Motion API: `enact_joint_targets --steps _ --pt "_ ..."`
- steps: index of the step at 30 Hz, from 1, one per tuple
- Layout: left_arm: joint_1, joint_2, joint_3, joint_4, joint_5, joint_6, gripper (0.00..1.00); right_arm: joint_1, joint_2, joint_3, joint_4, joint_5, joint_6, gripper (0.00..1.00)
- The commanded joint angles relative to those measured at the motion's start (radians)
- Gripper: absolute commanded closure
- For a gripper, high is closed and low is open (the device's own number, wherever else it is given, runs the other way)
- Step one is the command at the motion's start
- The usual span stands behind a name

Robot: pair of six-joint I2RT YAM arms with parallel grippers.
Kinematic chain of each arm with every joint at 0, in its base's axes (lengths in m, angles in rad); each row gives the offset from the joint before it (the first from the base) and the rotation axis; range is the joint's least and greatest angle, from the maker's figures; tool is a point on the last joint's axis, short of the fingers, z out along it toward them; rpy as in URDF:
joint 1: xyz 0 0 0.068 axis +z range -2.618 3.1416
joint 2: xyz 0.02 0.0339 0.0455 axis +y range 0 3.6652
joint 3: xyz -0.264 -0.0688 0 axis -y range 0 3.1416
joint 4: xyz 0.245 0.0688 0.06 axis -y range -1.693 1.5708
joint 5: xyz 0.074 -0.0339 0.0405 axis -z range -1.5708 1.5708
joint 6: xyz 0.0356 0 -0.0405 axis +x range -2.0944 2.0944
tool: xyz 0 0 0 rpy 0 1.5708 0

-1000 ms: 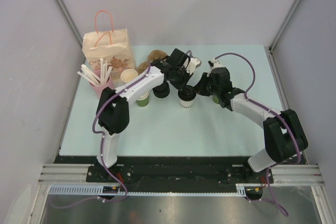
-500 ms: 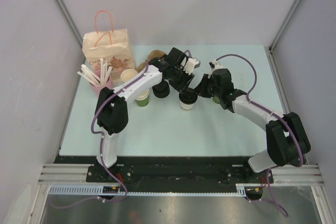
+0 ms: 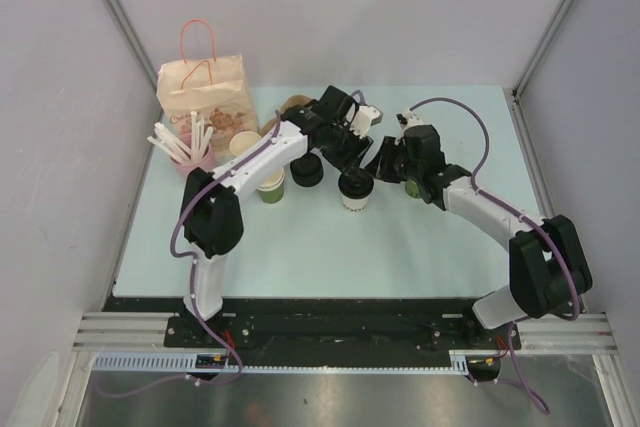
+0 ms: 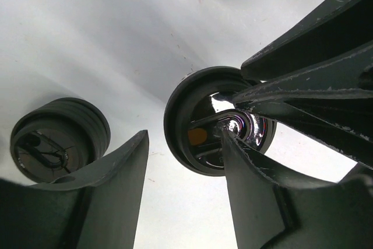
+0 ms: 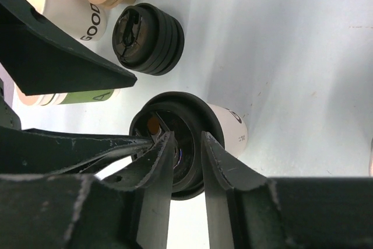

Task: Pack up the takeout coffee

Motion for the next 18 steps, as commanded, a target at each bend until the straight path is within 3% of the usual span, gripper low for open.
enact_joint_targets --steps 1,6,9,12,15,18 --pt "0.025 -0.107 0.073 0.001 -0.042 0.031 0.41 0.002 -0.055 0.053 -0.010 0.012 -0.018 0.63" --pt "0.111 -0.112 0.077 0.001 -0.082 0.030 0.43 0.001 -0.124 0.055 -0.047 0.027 -0.064 0.53" --pt "0.160 -0.080 0.077 -0.001 -0.058 0.147 0.45 -0.007 -0.150 0.055 -0.079 0.001 -0.118 0.46" --pt "0.206 -0.069 0.029 -0.002 0.008 0.399 0.36 -0.009 -0.161 0.055 -0.131 -0.037 -0.184 0.41" --pt "0.211 -0.074 -0.032 -0.007 0.016 0.556 0.30 -0.007 -0.171 0.056 -0.185 -0.039 -0.211 0.38" --pt "0.226 -0.033 -0.005 -0.007 0.050 0.569 0.29 -0.001 -0.170 0.055 -0.204 -0.047 -0.234 0.37"
